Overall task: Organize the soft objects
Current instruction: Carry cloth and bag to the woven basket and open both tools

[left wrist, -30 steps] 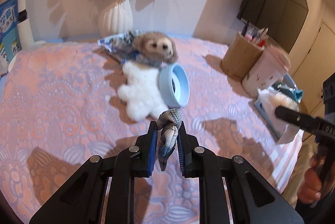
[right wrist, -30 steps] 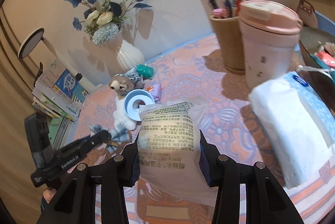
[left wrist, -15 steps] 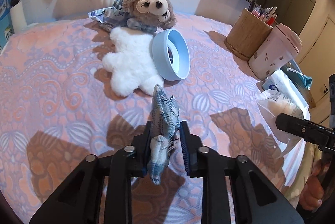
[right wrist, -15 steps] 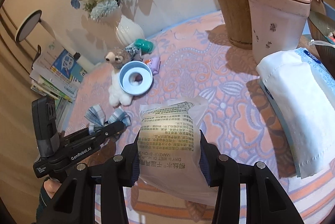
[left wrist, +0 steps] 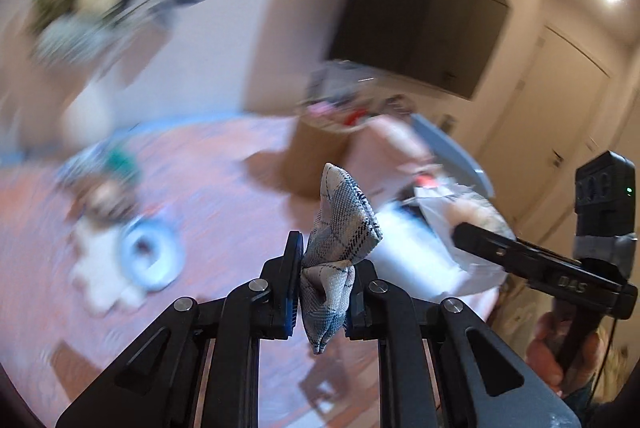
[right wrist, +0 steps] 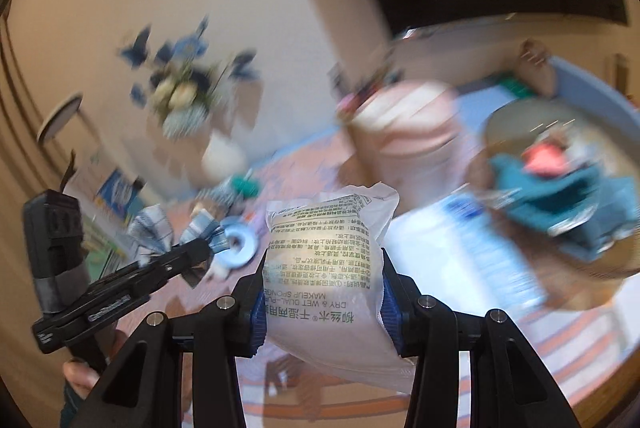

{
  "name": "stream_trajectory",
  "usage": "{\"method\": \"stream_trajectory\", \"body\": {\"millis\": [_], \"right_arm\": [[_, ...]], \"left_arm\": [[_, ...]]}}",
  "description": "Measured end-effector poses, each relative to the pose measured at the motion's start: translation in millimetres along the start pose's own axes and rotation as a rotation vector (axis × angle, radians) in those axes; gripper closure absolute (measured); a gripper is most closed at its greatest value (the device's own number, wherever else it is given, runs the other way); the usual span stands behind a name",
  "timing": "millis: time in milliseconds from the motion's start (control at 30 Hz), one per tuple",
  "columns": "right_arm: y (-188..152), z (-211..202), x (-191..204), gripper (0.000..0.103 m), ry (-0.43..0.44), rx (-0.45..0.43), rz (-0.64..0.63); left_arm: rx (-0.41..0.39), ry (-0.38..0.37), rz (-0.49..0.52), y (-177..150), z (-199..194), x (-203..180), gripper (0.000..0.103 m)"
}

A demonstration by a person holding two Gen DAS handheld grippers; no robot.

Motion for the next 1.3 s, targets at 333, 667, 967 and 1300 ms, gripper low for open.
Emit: {"method": "stream_trajectory", "body": {"millis": [333,667,967,1300], "right_arm": [[51.5,-50.5,-138.4,0.058,-0.174,-0.108,0.205],[84.8,-28.0,-215.2,0.058,-0.233,-0.051,0.328],[99.7,-16.8,-246.0,0.029,-0.247,-0.023,0.372],[79.7,-51.3,-220.8,0.029,-0.213,-0.054,0.339]], "left_arm": [[-0.007,-0.060,0.236,75.0,68.8,-127.5,0.090],[0.055,-0.039,0.271,96.0,148.7,-183.3,0.090],[0.119,-0.027,0.256,104.3,186.7,-190.9,0.034],[0.046,-0.092,0.238,98.5,126.5,-185.1,0.027]]}}
Point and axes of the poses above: each gripper's, at about its wrist camera, not at the fingertips, and z roughly the way its jaws point, x to its left, y to its top, the point moved 9 cm from there along z, roughly the way its jaws point, and after that the axes turned 9 degrees about x, right-handed, at the moved point
